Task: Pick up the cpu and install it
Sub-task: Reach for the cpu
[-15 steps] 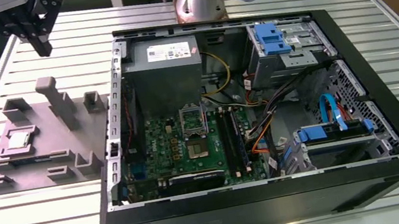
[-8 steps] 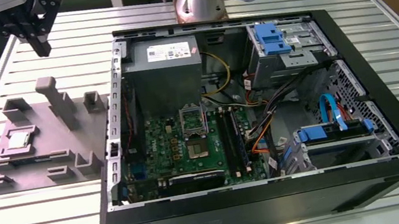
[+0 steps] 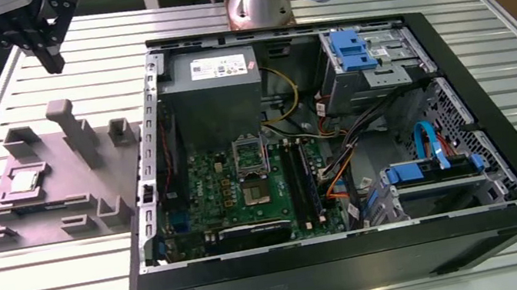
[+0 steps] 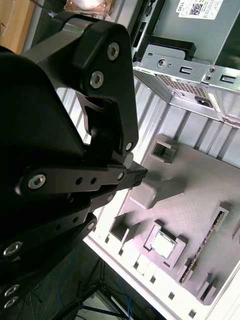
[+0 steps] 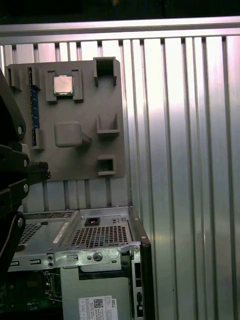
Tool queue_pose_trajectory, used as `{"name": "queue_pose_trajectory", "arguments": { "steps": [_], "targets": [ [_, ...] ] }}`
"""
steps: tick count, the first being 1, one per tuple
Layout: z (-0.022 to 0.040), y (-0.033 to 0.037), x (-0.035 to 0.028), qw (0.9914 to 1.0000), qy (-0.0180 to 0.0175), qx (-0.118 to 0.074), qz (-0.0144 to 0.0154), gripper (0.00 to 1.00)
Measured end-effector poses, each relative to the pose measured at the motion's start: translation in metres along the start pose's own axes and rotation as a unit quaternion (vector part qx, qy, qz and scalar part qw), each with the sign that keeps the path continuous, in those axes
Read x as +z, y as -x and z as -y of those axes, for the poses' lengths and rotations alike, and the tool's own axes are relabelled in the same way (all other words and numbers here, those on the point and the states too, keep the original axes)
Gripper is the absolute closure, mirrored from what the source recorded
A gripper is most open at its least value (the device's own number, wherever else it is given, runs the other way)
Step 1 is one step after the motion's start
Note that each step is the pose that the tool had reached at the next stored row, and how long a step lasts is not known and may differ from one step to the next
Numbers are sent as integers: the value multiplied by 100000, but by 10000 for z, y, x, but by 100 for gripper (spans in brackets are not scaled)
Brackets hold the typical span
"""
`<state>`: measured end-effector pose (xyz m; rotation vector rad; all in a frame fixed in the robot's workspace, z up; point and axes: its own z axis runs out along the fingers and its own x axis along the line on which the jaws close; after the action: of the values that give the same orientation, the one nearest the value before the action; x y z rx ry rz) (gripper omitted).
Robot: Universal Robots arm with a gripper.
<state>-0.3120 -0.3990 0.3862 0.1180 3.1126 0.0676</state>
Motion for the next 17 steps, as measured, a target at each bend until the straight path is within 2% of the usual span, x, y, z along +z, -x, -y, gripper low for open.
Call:
{"name": "queue_pose_trajectory", "arguments": {
  "steps": [10, 17],
  "targets": [
    [2, -33, -1, 100000, 3, 5, 3, 89],
    [9, -122, -3, 100000, 2, 0, 2, 89]
  ]
}}
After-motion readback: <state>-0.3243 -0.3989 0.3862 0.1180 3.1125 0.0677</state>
